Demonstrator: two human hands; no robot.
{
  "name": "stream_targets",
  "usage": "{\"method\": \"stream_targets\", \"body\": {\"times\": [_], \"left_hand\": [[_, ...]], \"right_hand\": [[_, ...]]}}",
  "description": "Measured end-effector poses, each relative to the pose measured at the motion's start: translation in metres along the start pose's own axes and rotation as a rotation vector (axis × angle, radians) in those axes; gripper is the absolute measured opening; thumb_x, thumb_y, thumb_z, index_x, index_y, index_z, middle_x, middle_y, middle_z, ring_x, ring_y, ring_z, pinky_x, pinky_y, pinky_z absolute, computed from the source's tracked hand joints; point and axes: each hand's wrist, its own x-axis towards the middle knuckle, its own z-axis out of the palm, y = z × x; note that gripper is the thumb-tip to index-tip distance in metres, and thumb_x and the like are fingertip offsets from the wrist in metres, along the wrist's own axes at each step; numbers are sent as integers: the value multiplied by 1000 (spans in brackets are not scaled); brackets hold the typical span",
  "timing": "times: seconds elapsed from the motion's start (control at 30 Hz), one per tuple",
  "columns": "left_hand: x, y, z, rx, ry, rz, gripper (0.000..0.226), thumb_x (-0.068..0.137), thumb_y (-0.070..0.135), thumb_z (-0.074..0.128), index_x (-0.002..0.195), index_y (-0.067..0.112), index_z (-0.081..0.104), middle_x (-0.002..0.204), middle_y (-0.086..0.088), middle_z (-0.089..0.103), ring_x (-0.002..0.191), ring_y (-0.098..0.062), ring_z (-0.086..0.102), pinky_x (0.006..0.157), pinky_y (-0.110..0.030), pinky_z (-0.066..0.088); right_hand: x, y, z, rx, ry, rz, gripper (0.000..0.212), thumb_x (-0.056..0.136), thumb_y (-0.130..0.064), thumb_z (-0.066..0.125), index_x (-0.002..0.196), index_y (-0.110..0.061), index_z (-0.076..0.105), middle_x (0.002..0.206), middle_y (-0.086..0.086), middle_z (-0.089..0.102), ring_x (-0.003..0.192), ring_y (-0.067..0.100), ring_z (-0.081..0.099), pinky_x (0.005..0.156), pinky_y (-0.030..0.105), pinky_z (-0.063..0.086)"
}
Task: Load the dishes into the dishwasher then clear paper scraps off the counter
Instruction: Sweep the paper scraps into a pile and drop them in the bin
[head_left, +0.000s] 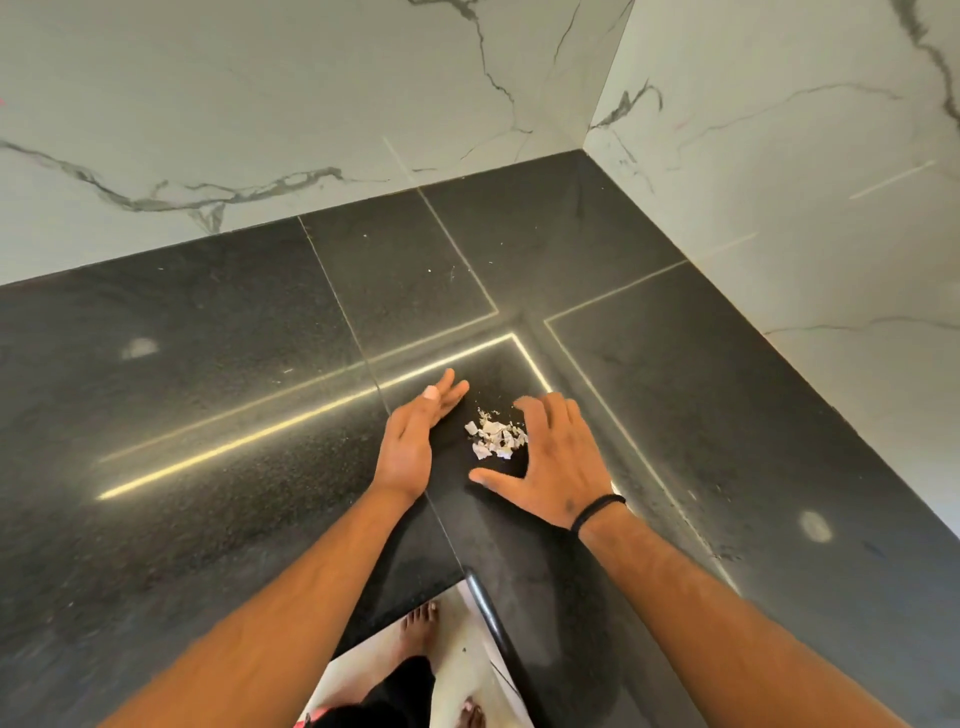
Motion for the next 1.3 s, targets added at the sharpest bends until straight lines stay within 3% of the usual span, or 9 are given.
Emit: {"method": "stream_targets", "body": {"times": [0.33,0.53,0.7,0.8,0.87,0.93,1.03,1.13,1.3], "left_hand": [[8,-4,1,-61,58,23,65,100,50,39,152,12,42,140,-2,63,134,-9,54,115,-28,38],[14,1,7,-120,68,-45,48,110,32,34,154,11,39,142,-2,60,134,-6,53,120,-31,34],[17,5,17,-208,93,-105,46,110,25,35,153,10,40,146,-2,57,138,-8,49,122,-33,30],[18,11,24,-262,139,-124,43,110,24,35,149,10,45,144,-4,58,136,-10,51,122,-33,31],[19,16,29,-306,204,-129,37,109,25,39,141,13,54,138,-6,62,132,-12,55,121,-33,33],[19,22,35,-360,272,-126,28,108,25,43,127,19,62,130,-5,66,127,-13,60,119,-34,36],[18,31,52,-490,291,-188,34,108,33,41,125,18,67,127,-6,69,123,-17,63,115,-36,41],[17,45,66,-789,238,-317,48,108,43,35,123,11,67,120,-11,72,110,-24,69,103,-38,50],[19,49,62,-1040,113,-381,58,109,44,26,115,5,68,108,-10,77,100,-21,72,91,-32,53]], "right_hand": [[49,-30,33,-240,-82,2,38,99,-54,38,109,-19,50,97,8,54,79,30,55,54,35,41],[68,-26,30,-214,-202,-50,24,106,-29,34,112,-12,51,98,11,60,80,36,65,55,37,32],[75,-15,32,-179,-191,47,25,104,-24,47,88,-6,57,76,17,64,59,40,65,47,37,34],[80,-7,21,-157,-186,220,30,107,-24,37,97,-5,58,89,18,69,77,42,68,56,39,39],[86,1,13,-27,-110,399,33,106,-21,33,100,-3,60,96,20,69,90,42,65,66,40,43],[91,3,1,223,-25,624,38,104,-18,35,76,-4,58,77,18,63,82,41,58,73,41,44],[94,-19,-10,575,141,828,48,102,-18,41,54,-15,36,55,1,39,67,28,44,63,34,34],[85,-58,-14,739,199,841,42,101,-20,43,60,-15,51,60,-1,52,64,23,51,61,29,35],[66,-90,-27,643,343,764,34,103,-26,39,74,-18,56,77,0,66,74,19,59,66,32,40]]}}
